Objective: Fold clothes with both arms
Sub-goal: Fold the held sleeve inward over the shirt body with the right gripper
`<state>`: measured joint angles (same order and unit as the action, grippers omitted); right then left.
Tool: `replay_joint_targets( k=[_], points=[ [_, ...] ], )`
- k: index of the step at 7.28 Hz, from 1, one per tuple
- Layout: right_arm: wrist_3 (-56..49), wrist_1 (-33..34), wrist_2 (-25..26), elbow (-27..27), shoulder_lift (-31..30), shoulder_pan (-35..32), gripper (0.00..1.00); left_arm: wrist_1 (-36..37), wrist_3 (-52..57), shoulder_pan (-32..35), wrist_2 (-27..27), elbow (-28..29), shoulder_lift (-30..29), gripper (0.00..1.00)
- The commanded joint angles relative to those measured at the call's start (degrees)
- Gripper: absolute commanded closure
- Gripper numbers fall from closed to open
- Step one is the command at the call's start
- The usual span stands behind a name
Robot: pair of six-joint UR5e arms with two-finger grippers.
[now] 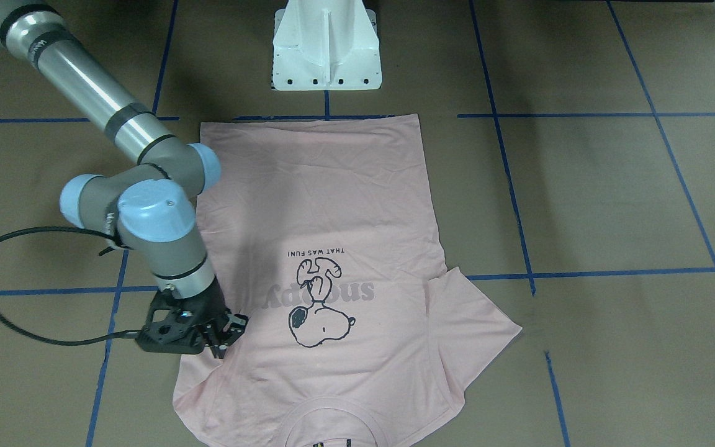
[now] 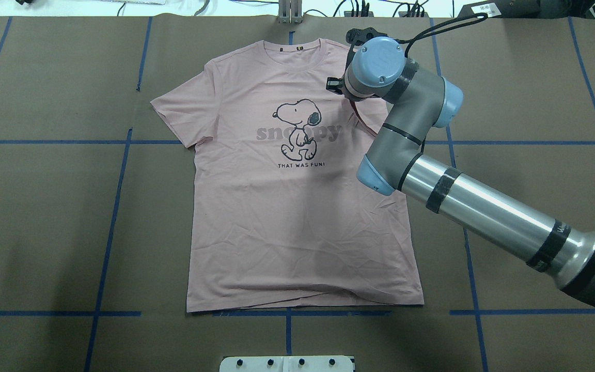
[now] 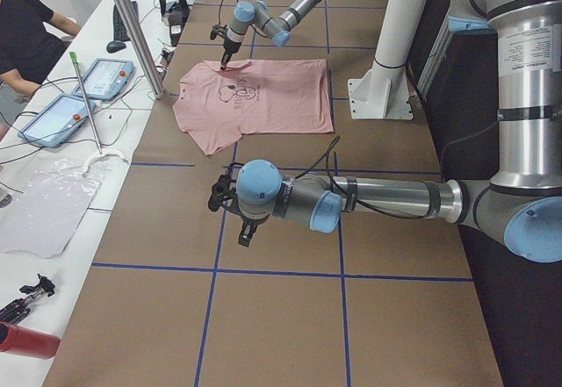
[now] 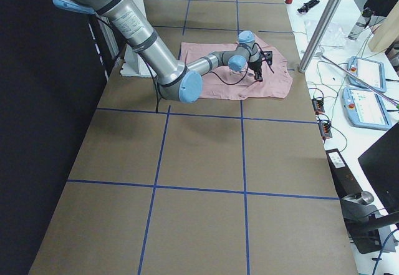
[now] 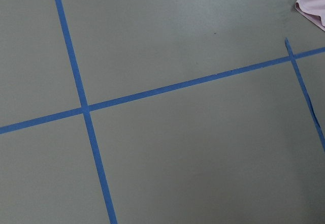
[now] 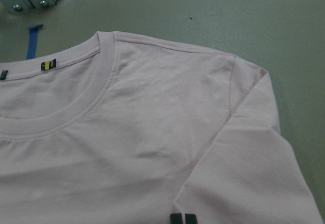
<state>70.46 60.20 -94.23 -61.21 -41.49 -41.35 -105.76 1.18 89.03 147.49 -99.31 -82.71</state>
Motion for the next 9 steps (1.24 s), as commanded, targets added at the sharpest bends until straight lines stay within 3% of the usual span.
replay_joint_targets(
  k=[1,2,3,5,8,9],
  points=[
    [0.12,0.36,1.95,1.53,0.36,0.66,1.0,0.03,-0.04,0.0,-0.01,0.0,0.0,0.0],
    [0.12,0.36,2.82,1.97,0.53,0.66,0.01,-0.06,0.05,0.0,-0.1,0.0,0.0,0.0],
    [0.03,0.36,2.91,1.88,0.97,0.66,0.0,-1.36,-0.82,-0.09,-0.18,0.69,-0.78,0.0],
    [-0.14,0.18,1.17,-1.17,0.63,0.31,0.0,-8.72,-22.51,-7.59,-1.32,2.89,-7.7,0.0],
    [-0.32,-0.08,-7.53,-15.55,-10.15,-1.97,0.0,-9.64,-49.71,-23.86,-10.1,9.45,-25.16,0.02],
    [-0.49,-0.08,-9.46,-19.61,-13.76,-2.93,0.0,-9.55,-57.7,-29.47,-17.6,11.84,-30.18,0.02]
  ],
)
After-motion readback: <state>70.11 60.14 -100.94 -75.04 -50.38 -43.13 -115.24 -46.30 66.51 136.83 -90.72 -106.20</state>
